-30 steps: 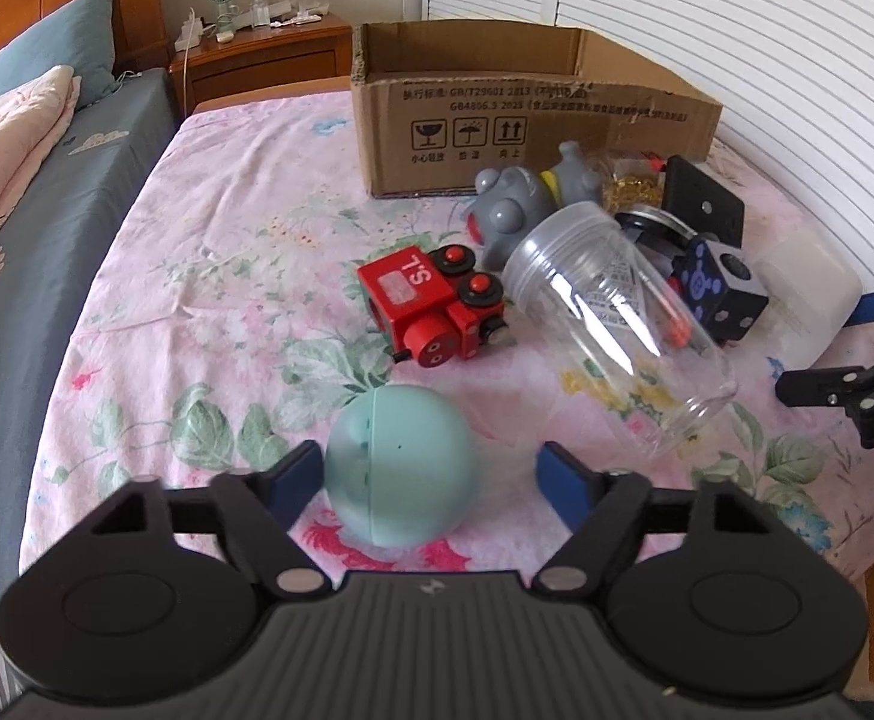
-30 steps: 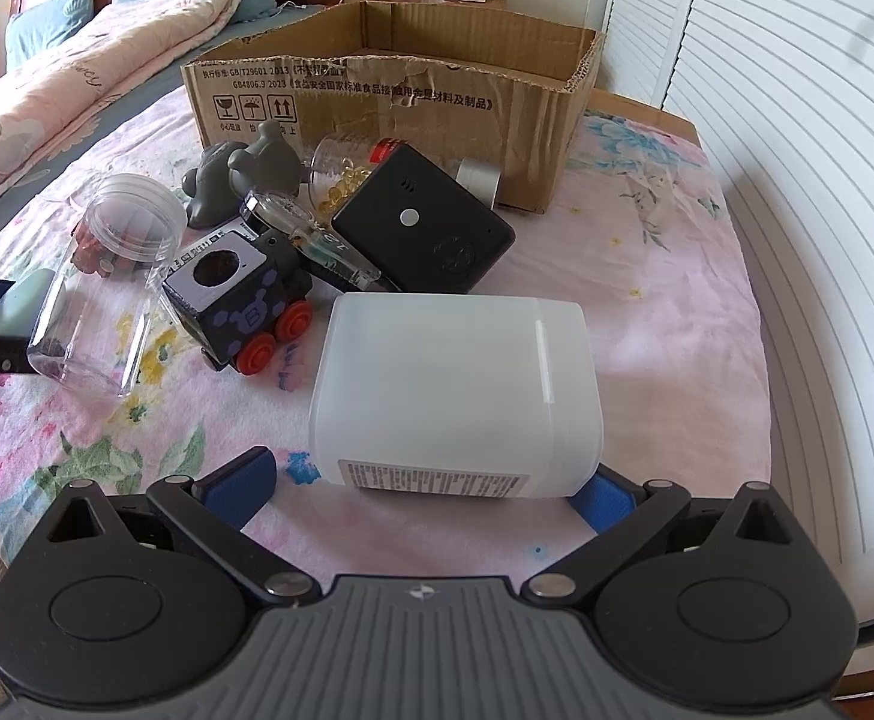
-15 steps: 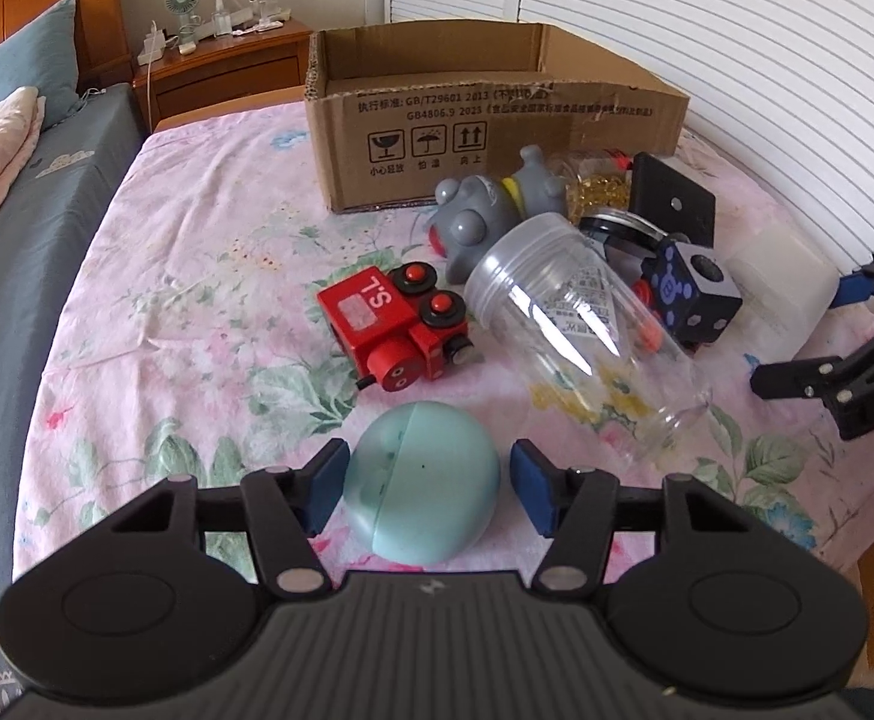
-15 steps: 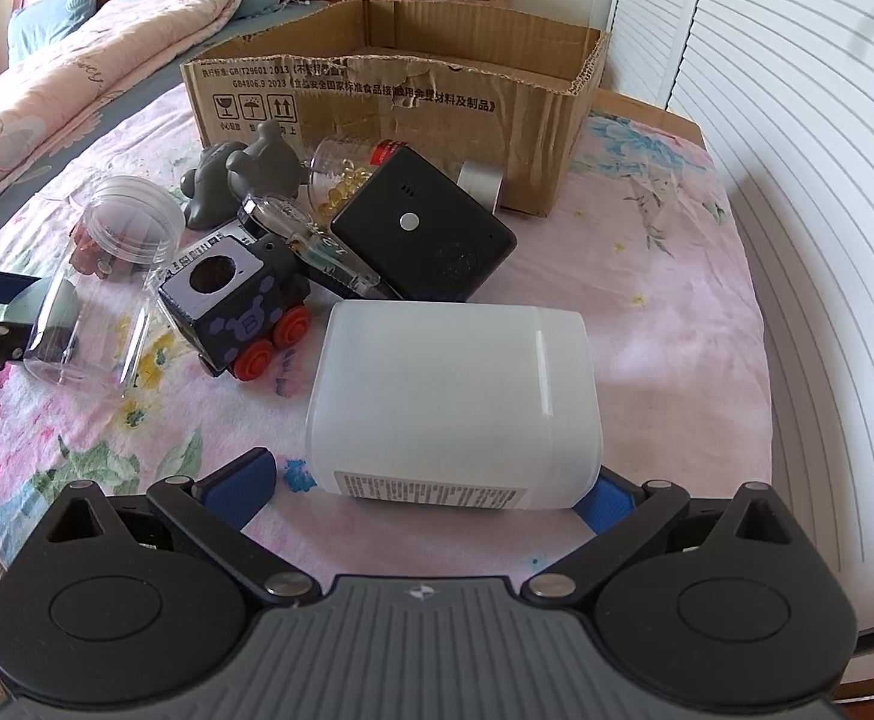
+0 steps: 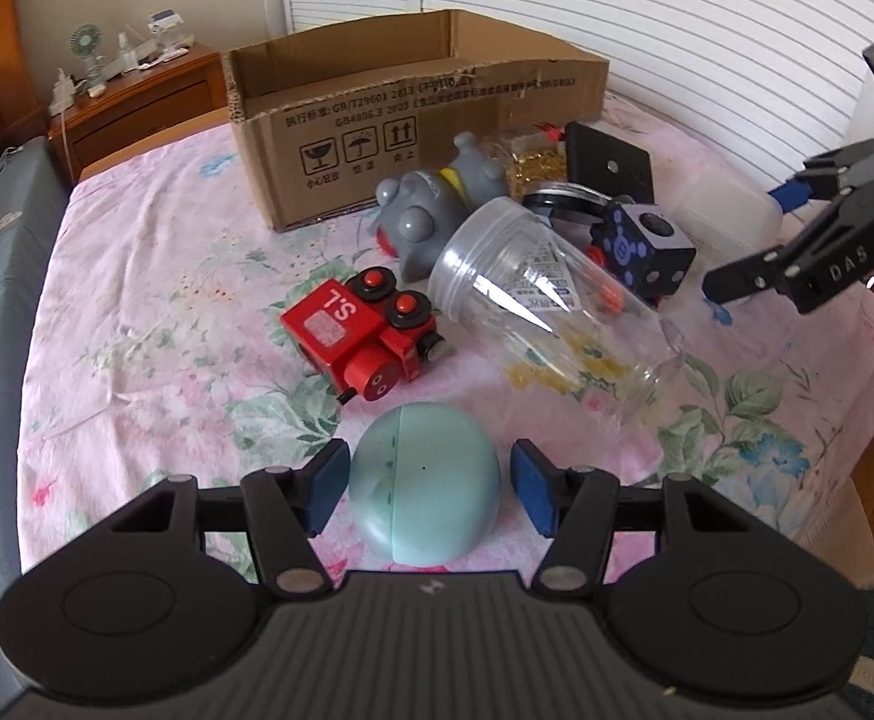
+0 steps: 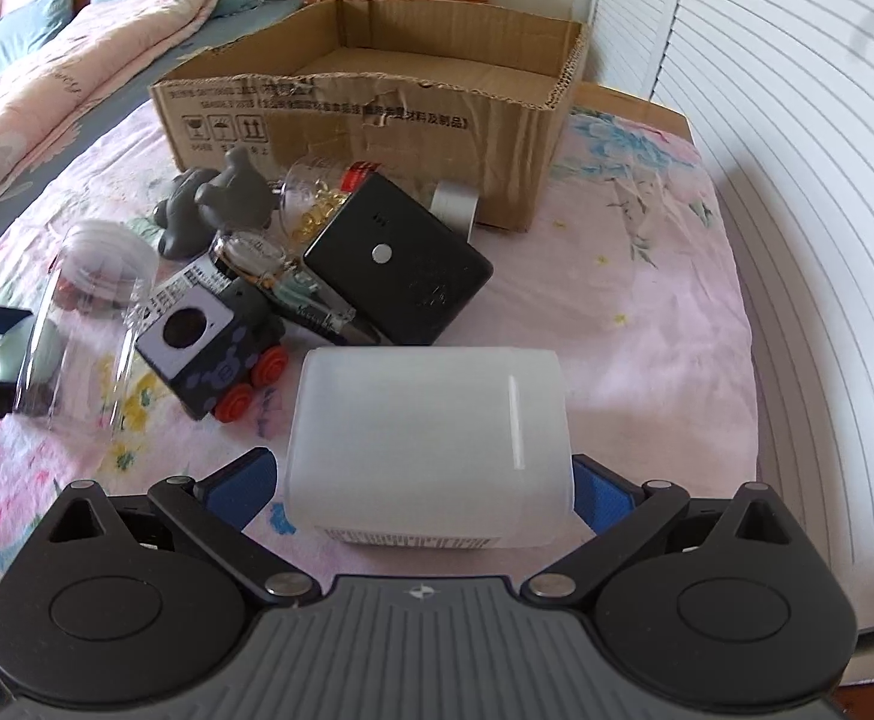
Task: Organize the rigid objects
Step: 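Close the right gripper on the white plastic container and lift it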
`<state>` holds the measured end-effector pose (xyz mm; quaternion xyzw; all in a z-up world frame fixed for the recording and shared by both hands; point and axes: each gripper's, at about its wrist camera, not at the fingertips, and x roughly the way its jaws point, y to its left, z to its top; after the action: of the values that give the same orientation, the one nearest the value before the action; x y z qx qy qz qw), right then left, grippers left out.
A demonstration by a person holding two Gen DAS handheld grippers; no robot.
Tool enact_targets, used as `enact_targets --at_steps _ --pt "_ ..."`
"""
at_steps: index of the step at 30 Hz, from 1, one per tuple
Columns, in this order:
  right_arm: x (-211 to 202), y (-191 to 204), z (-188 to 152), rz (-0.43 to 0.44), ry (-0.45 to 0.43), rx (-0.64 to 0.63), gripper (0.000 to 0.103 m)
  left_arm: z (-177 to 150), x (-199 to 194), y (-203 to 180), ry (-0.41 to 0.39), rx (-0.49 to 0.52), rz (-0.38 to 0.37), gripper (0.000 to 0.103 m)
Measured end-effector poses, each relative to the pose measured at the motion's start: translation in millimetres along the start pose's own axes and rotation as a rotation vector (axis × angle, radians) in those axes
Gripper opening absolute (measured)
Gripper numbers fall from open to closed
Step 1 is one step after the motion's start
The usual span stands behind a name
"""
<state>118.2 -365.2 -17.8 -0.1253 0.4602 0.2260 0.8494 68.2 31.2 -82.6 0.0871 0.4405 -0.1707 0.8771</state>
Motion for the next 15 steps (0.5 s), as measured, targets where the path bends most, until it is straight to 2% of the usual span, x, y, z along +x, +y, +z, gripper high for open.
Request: enact_targets --at_steps 6,9,15 --pt "3 3 7 -0.023 0.004 0.013 0.103 -1 -1 3 0.01 0.02 -0.028 0.058" --pt "6 7 10 -0.043 0.02 0.006 0.097 0 -2 6 0.017 0.01 -0.042 0.052" --pt "7 10 11 -0.078 0.043 -0.024 0.087 2 -2 6 0.043 0.017 -0.042 0.051"
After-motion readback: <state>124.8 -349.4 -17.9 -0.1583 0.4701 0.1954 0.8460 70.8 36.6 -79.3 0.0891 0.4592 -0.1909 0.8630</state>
